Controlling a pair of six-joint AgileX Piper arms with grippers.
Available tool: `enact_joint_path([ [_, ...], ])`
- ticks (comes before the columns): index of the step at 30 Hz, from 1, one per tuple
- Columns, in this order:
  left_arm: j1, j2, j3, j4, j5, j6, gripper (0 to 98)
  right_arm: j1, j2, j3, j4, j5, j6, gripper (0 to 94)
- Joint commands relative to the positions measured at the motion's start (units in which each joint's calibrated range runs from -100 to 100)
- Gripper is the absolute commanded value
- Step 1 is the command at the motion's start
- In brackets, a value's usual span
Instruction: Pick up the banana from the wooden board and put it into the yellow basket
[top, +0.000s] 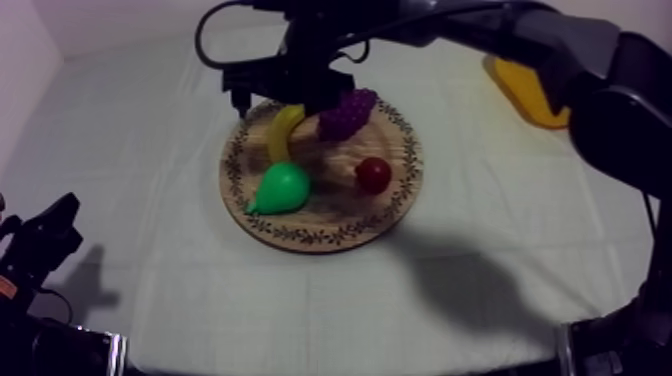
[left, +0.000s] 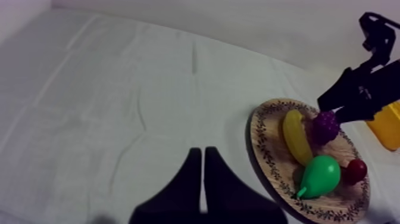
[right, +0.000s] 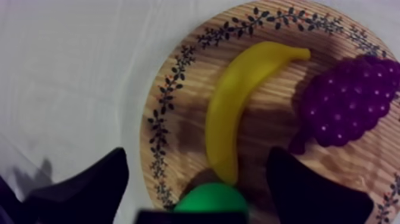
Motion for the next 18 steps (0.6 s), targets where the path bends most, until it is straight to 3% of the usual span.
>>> enact_joint_path([
  [1, 0.0, 0.0, 0.0, 0.00, 0.0, 0.0, 0.1, 0.1, 2.8, -2.7, 0.4, 0.7, -0.1, 65.4],
  [9, 0.0, 0.0, 0.0, 0.00, 0.0, 0.0, 0.1, 0.6, 10.1, -9.5, 2.9, 0.9, -1.7, 63.6],
  [18, 0.0, 0.0, 0.0, 0.00, 0.0, 0.0, 0.1, 1.4, 15.7, -14.7, 3.9, 1.0, -1.9, 61.8],
])
